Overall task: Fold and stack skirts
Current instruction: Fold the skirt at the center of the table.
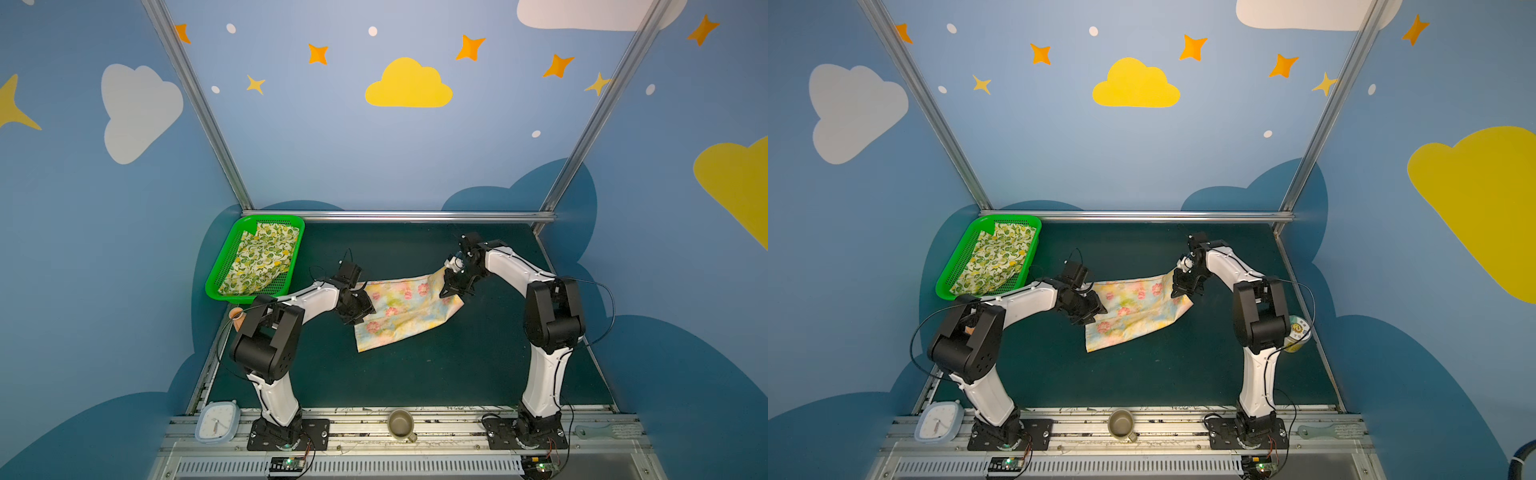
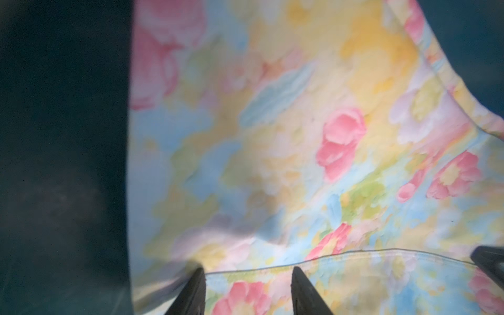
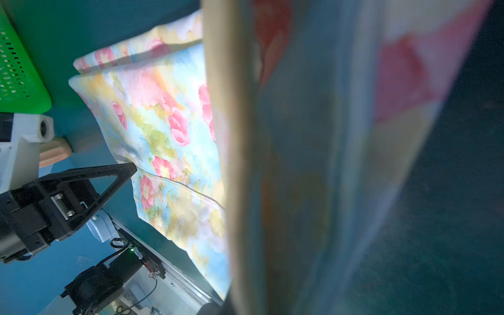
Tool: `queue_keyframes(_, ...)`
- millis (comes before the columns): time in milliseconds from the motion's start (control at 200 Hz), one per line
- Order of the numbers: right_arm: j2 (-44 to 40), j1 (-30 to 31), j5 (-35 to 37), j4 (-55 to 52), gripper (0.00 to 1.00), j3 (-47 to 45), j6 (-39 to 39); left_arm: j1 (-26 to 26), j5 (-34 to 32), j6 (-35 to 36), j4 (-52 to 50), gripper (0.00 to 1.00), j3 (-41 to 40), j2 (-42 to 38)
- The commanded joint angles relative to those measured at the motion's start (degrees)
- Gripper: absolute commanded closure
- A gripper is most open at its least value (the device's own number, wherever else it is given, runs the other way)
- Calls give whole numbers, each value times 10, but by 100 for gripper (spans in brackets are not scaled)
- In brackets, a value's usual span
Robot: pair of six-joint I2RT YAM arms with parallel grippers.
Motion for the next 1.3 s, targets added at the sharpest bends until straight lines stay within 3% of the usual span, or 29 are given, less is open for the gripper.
queue_keyframes(0,-20,3,39,-50,100,18,-23,-6,-2,-20,30,48,-18,-20)
queue_keyframes(611,12,81,177,-132,100,115,-43,-99,-11,-129,143,50,-51,24)
queue_keyframes(1011,39,132,198,-150,100,150,-15,-133,5,-173,188,50,-37,83)
queue_keyframes(1297,45,135,191,-166,100,181,-7,-146,13,-194,211,50,-40,97)
